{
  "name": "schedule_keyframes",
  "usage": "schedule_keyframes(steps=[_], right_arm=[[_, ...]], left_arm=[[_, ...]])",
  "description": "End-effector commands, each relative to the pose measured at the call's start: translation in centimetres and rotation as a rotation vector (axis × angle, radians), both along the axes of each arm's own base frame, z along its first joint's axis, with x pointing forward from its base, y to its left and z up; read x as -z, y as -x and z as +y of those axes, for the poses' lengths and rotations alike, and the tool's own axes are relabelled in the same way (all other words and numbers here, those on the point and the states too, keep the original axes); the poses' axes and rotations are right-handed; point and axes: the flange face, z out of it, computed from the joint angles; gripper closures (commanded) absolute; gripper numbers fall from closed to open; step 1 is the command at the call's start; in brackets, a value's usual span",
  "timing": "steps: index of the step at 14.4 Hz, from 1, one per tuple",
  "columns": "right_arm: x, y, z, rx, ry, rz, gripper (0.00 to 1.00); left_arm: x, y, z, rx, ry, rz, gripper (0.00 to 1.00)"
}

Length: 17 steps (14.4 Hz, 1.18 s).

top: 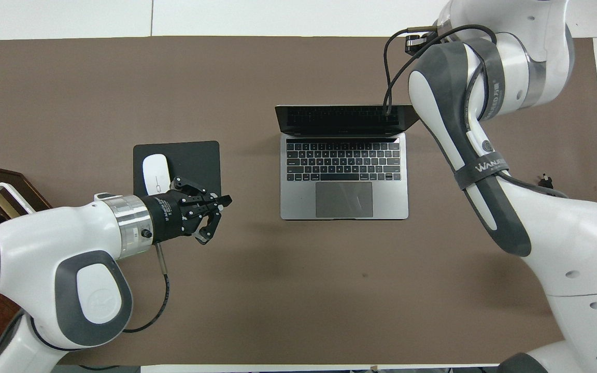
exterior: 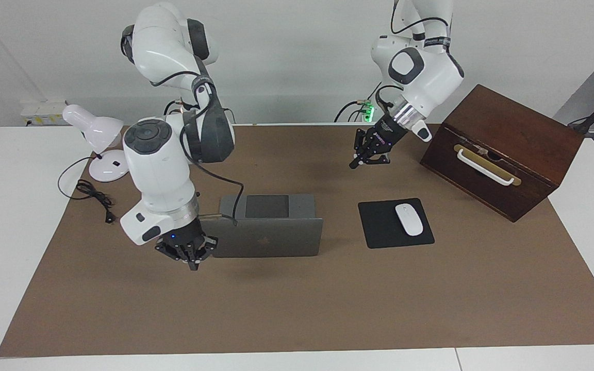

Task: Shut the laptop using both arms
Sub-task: 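Move the left gripper toward the laptop while the right gripper reaches the lid, then hold the left gripper at the laptop front while the right gripper contacts the lid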

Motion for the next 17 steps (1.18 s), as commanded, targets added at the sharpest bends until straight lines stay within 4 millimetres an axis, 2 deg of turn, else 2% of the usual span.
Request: schedule_keyframes(steps=[1, 5, 8, 10, 12, 13, 14, 17], right_arm=[[0.0, 0.3, 2.8, -0.014, 0.014, -0.004, 1.0], [0.1, 1.4, 6.0, -0.058, 0.012, 0.017, 1.0], [0.5, 2.1, 7.8, -0.083, 0.01, 0.045, 1.0], [0.6, 2.6, 8.9, -0.093, -0.004, 0.057, 1.0], [0.4, 3.2, 10.6, -0.107, -0.03, 0.064, 1.0], [0.4, 3.1, 10.3, -0.096, -0.036, 0.065, 1.0], [0.4, 3.4, 11.0, -0.097, -0.047, 0.066, 1.0], [0.2, 3.6, 11.5, -0.063, -0.077, 0.073, 1.0]], left_arm=[[3.2, 1.5, -3.0, -0.14, 0.032, 0.023, 1.0], [6.4, 3.3, -6.8, -0.32, 0.025, 0.002, 1.0], [7.6, 2.3, -7.9, -0.36, 0.023, 0.016, 1.0], [9.6, 2.6, -8.3, -0.4, 0.021, 0.061, 1.0], [11.6, 2.2, -10.3, -0.405, 0.003, 0.08, 1.0], [12.4, 1.8, -11.4, -0.41, -0.015, 0.064, 1.0], [12.6, 1.9, -12.2, -0.404, -0.022, 0.055, 1.0], [13.2, 2.3, -13.5, -0.383, -0.027, 0.057, 1.0]])
